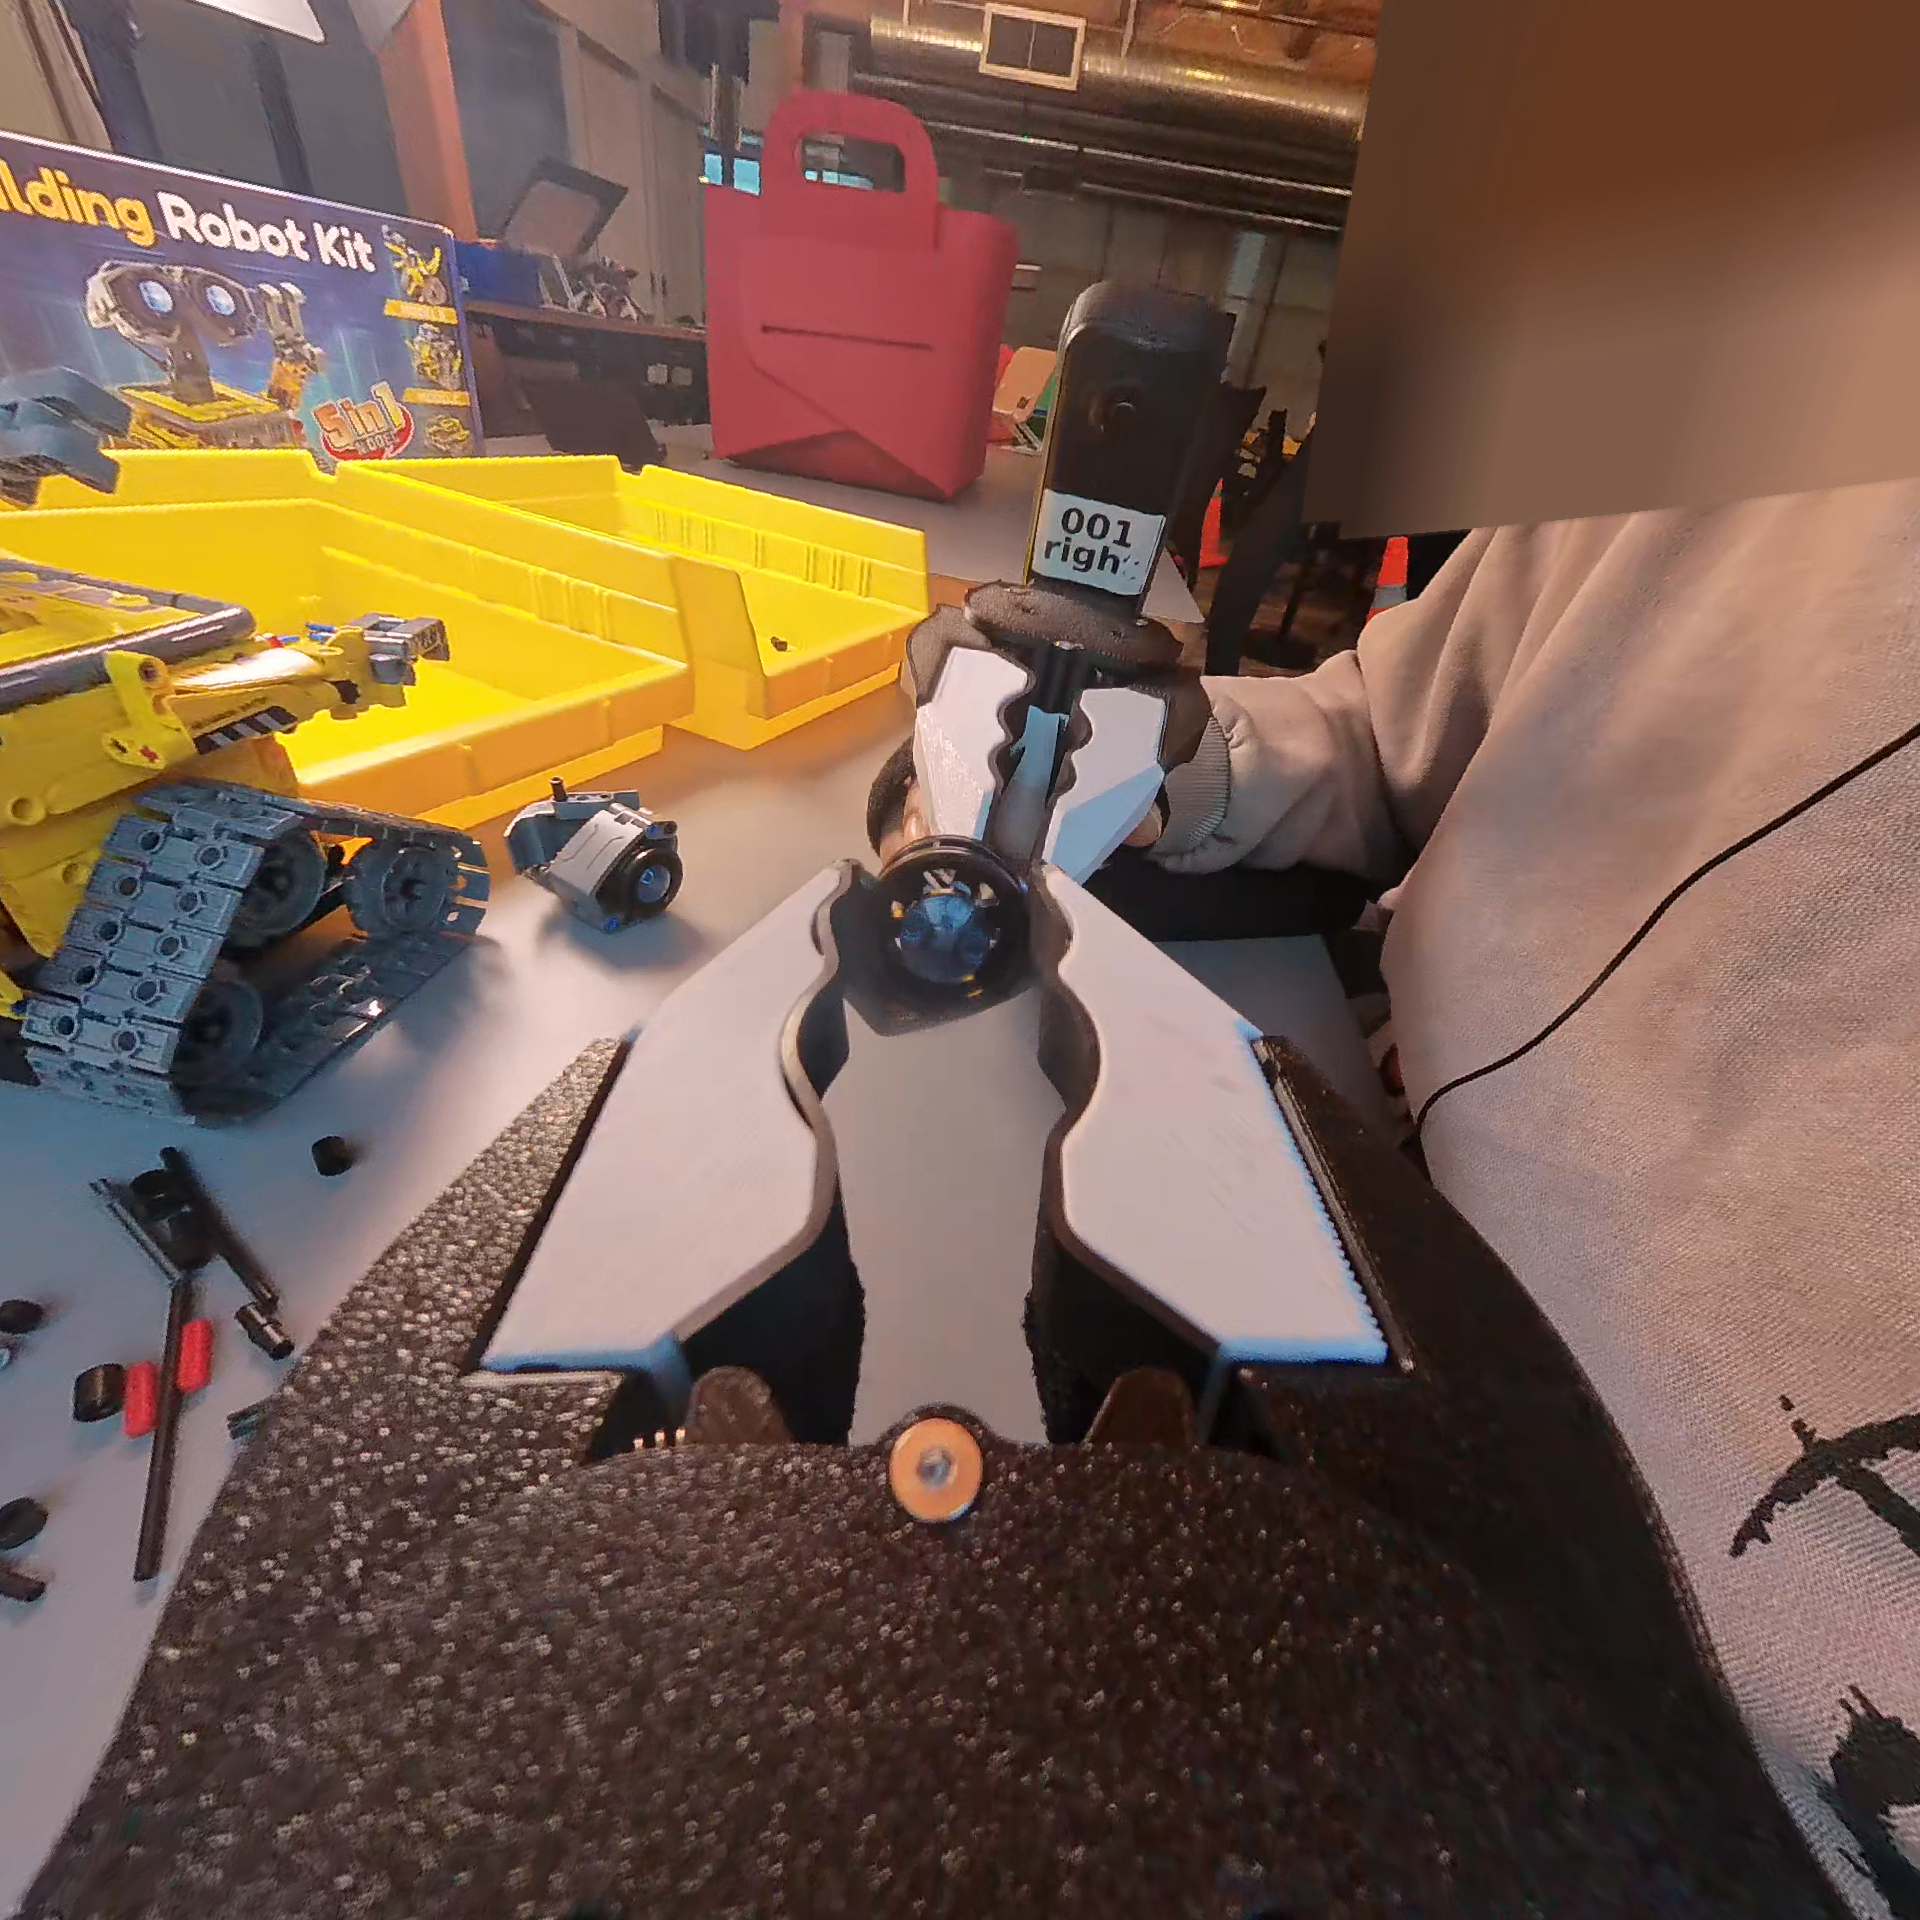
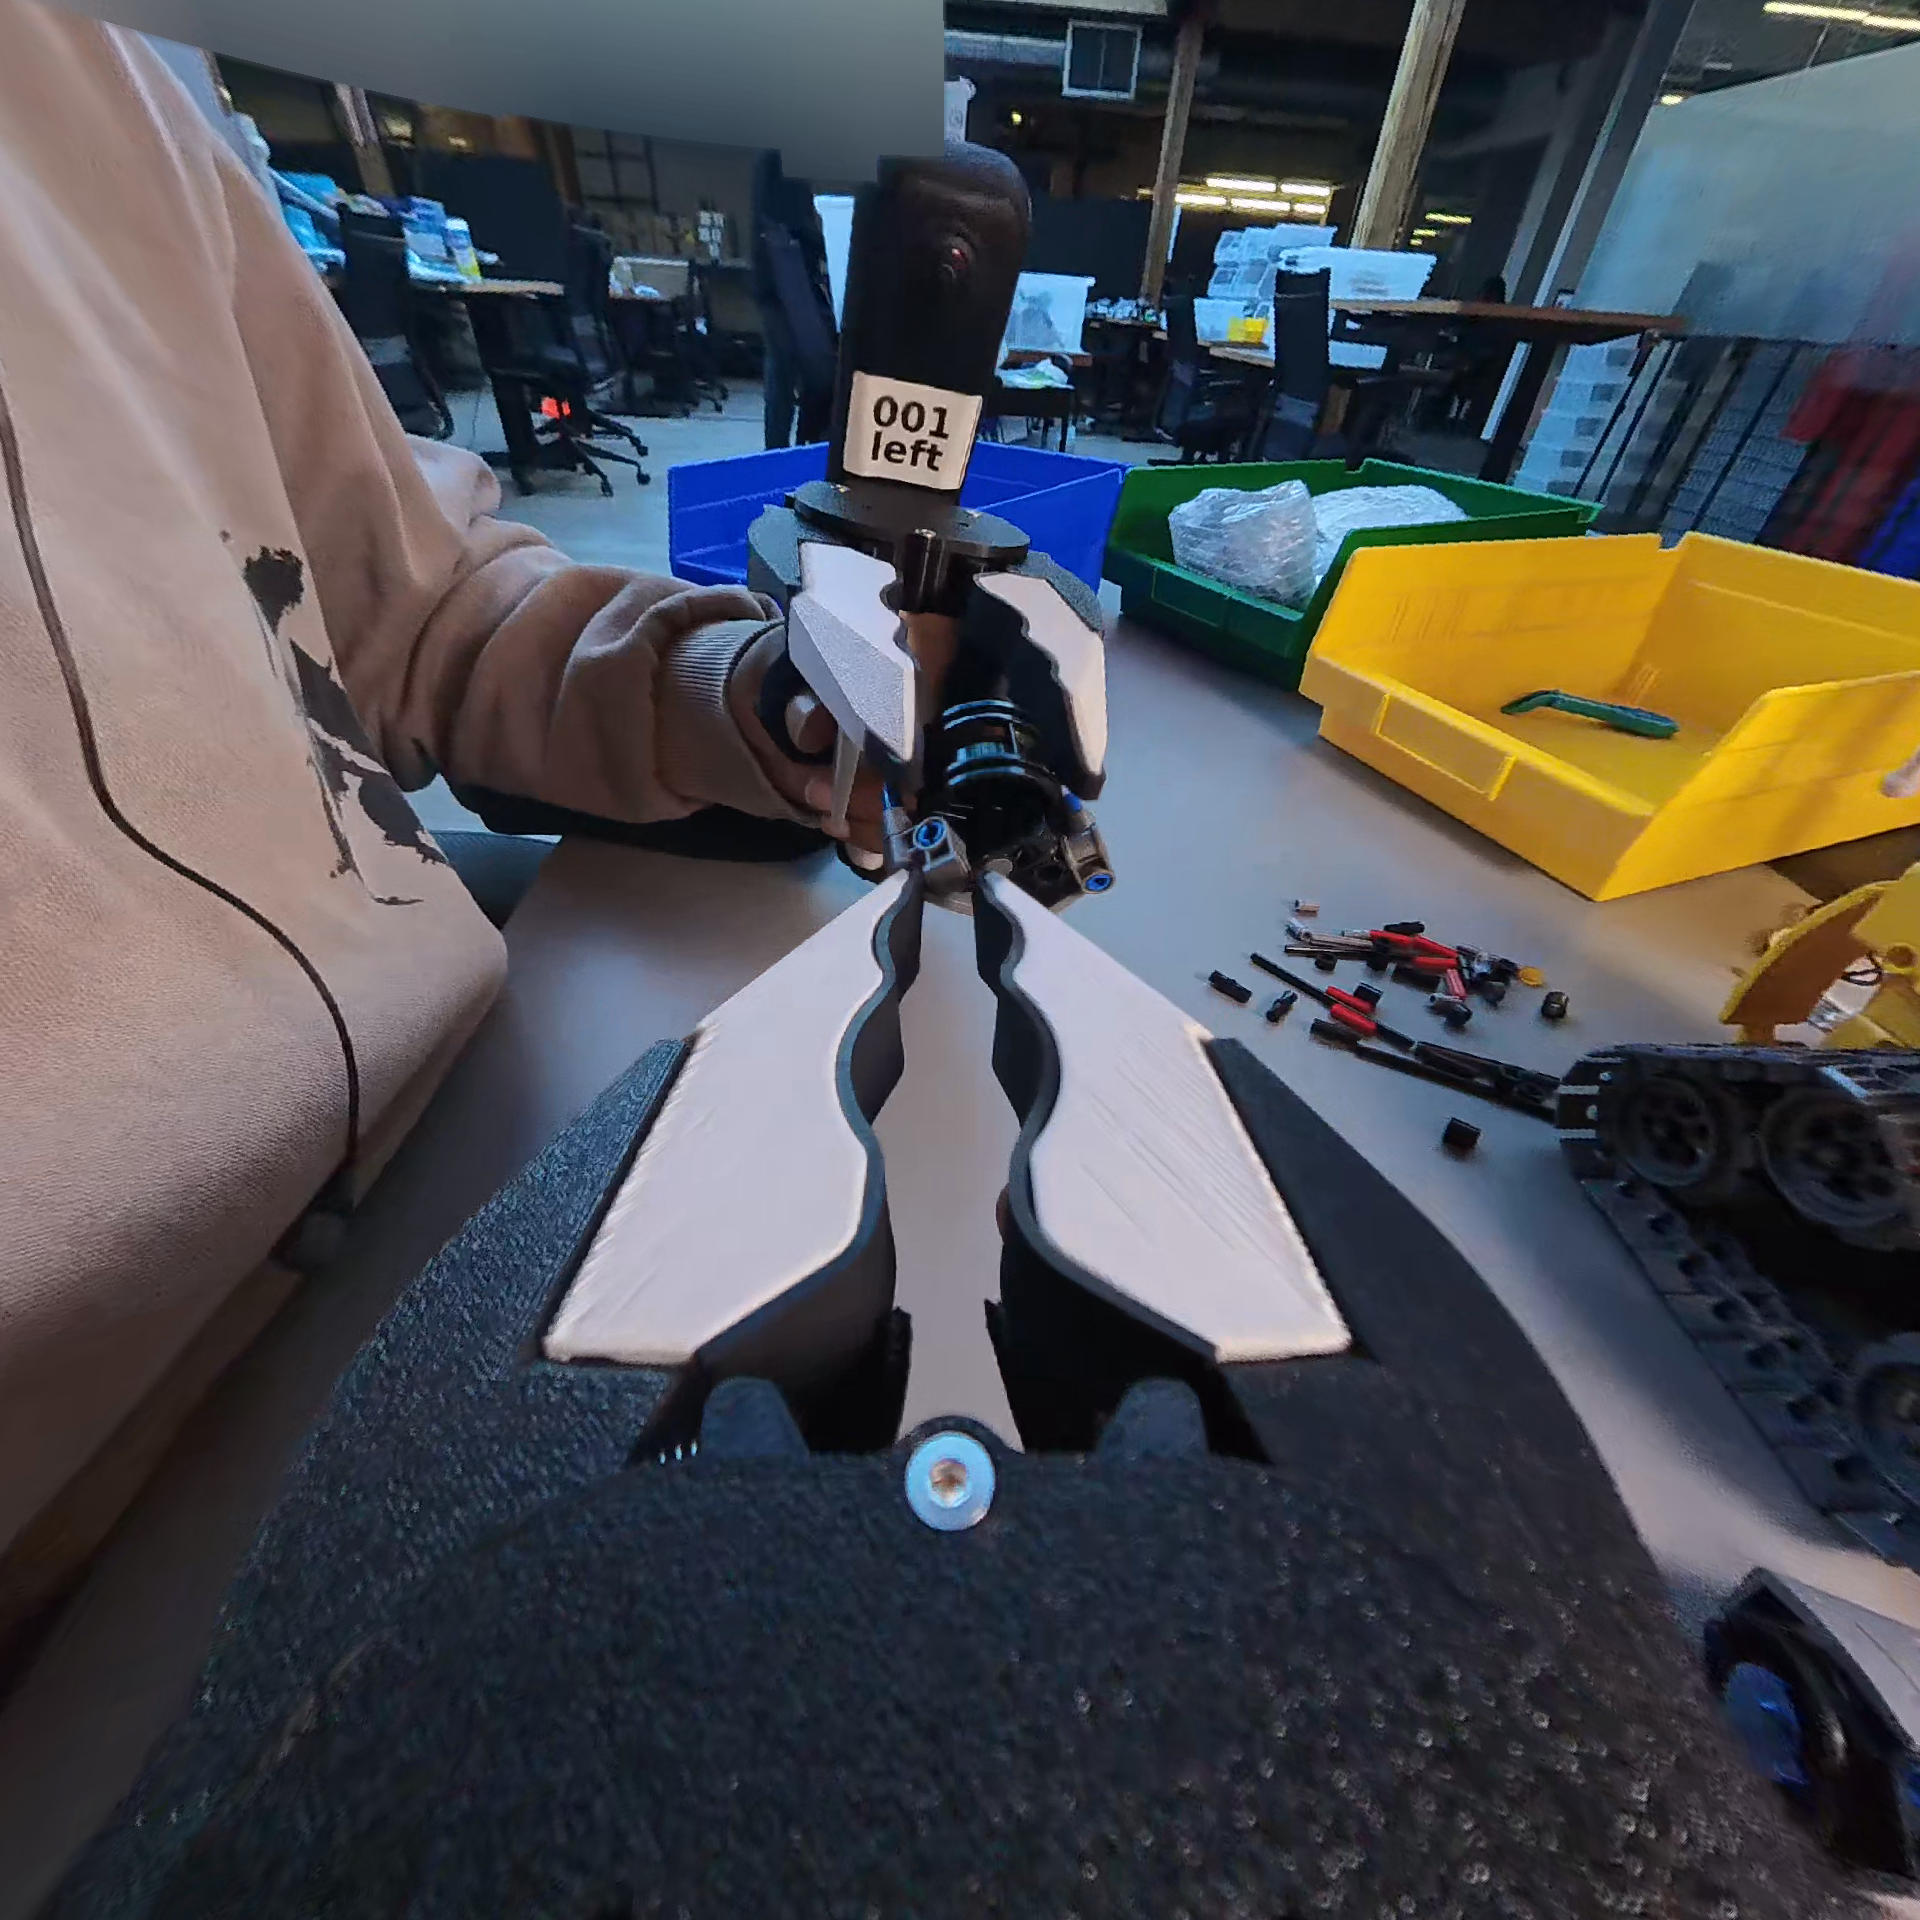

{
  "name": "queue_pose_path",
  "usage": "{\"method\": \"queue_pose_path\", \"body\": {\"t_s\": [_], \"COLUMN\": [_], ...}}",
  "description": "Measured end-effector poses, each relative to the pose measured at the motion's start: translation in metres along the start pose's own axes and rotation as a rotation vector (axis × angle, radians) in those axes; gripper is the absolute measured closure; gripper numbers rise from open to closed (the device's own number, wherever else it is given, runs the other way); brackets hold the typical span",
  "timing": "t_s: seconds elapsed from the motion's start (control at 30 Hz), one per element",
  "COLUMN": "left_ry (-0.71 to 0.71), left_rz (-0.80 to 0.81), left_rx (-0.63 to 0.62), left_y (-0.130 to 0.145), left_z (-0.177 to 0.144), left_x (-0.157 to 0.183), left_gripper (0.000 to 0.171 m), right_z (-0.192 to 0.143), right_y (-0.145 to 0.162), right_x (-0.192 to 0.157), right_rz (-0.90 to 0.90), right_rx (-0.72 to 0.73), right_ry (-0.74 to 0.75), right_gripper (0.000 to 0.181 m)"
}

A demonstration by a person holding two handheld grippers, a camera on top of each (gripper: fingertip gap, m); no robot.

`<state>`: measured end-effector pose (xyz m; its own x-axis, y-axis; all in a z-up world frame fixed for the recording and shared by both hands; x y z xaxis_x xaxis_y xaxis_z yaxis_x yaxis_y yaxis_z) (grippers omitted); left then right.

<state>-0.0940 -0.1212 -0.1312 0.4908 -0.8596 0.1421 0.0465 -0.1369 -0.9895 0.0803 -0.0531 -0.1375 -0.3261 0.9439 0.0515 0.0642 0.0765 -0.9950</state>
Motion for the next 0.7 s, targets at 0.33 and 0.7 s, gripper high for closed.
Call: {"method": "queue_pose_path", "body": {"t_s": [0.33, 0.7], "left_ry": [0.046, 0.099], "left_rz": [-0.053, -0.242], "left_rx": [-0.01, -0.004], "left_y": [0.004, 0.008], "left_z": [0.004, 0.003], "left_x": [0.0, -0.011], "left_gripper": [0.141, 0.14], "right_z": [0.005, 0.004], "right_y": [0.002, -0.004], "right_x": [-0.013, -0.016], "right_rz": [-0.283, -0.369], "right_rx": [-0.072, -0.088], "right_ry": [0.051, 0.083], "right_gripper": [0.166, 0.175]}}
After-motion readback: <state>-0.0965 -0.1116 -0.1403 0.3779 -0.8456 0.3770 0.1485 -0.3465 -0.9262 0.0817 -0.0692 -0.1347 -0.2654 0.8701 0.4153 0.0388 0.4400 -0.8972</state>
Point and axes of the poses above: each gripper's, where its closed fingertips meet, z out along the fingers, y out of its underside, x = y × z across the jaws, the point moved 9 cm from there along -z, back along the fingers, and after that the axes turned 1 degree about x, right-handed, at the moved point
